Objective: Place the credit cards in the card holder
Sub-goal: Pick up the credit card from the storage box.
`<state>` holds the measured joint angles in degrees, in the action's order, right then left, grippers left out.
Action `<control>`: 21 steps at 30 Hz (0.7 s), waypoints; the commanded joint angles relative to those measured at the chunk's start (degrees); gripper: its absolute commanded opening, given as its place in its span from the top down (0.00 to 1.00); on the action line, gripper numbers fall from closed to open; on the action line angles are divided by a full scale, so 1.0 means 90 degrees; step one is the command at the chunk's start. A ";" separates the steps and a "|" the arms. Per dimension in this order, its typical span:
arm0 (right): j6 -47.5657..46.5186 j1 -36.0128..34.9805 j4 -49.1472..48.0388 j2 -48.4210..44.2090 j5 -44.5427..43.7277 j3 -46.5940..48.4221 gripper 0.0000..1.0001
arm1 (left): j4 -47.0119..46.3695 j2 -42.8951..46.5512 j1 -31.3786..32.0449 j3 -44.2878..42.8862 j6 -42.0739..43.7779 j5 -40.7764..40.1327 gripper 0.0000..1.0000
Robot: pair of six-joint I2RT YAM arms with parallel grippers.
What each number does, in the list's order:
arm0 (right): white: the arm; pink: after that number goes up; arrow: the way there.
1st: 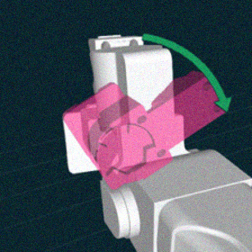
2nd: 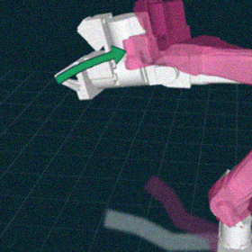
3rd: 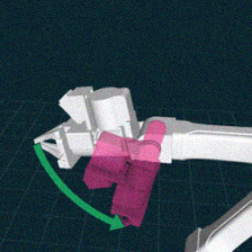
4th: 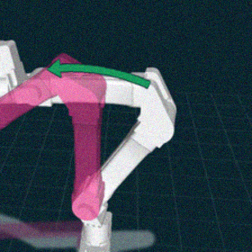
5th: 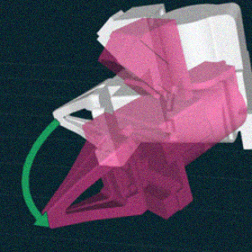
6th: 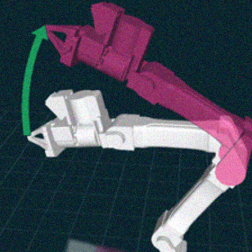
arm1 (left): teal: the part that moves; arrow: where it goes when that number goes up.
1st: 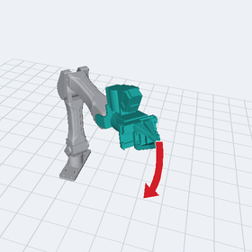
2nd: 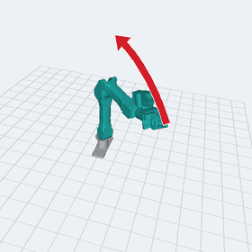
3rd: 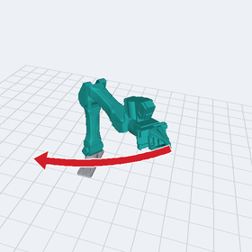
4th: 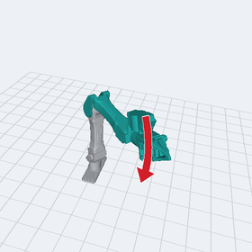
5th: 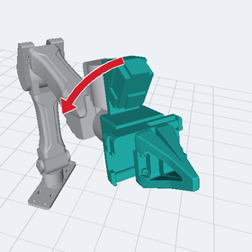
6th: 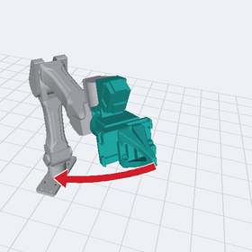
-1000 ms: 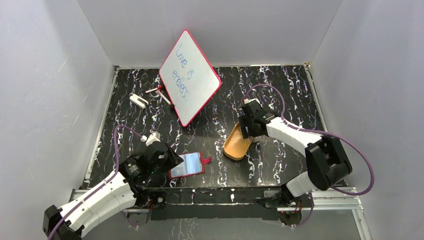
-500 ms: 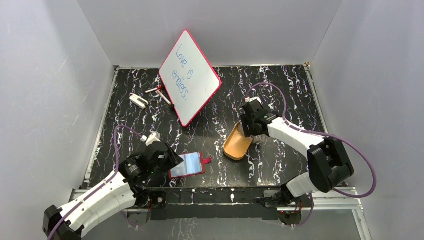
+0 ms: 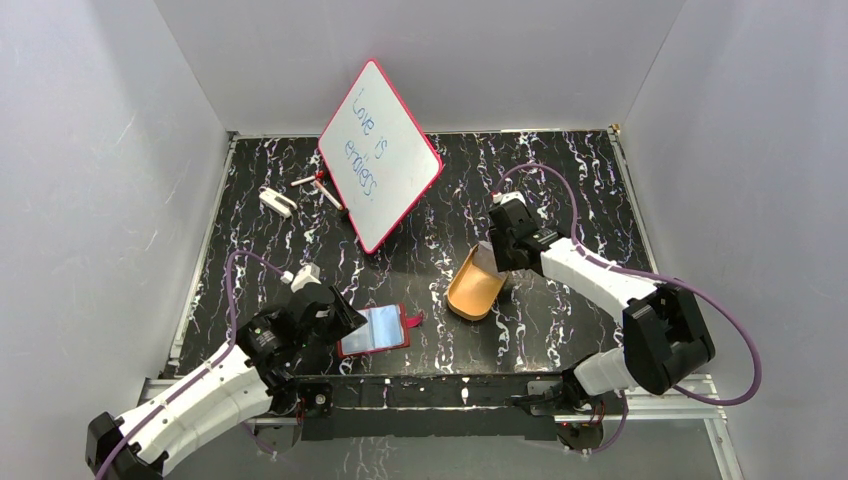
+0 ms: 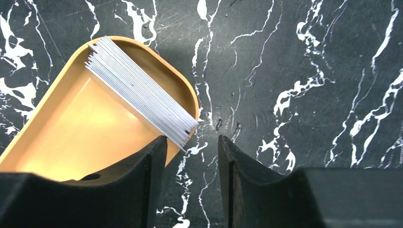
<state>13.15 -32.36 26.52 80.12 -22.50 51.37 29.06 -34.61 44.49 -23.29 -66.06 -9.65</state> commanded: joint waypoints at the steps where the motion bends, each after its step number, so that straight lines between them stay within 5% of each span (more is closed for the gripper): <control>1: -0.0083 0.0021 -0.0270 -0.0241 0.0063 -0.0080 0.52 | 0.0154 0.0074 0.0020 0.0028 -0.0003 -0.0041 0.62; 5: -0.0112 0.0029 -0.0314 -0.0240 0.0122 -0.0130 0.66 | 0.0143 0.0065 0.0018 0.0039 -0.0010 -0.0032 0.62; 15: -0.0128 0.0023 -0.0287 -0.0296 0.0272 -0.0138 0.82 | 0.0087 0.0020 0.0018 0.0058 -0.0013 -0.0004 0.62; 17: -0.0088 0.0027 -0.0272 -0.0377 0.0321 -0.0126 0.74 | 0.0095 0.0018 0.0024 0.0059 -0.0013 0.0008 0.63; 21: -0.0184 0.0013 -0.0531 -0.0685 0.0687 -0.0239 0.34 | 0.0095 0.0059 0.0026 0.0078 -0.0014 0.0008 0.63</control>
<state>12.23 -32.32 25.19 78.26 -19.16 49.93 29.21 -34.46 44.49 -23.07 -66.13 -9.63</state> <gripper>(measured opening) 0.523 0.377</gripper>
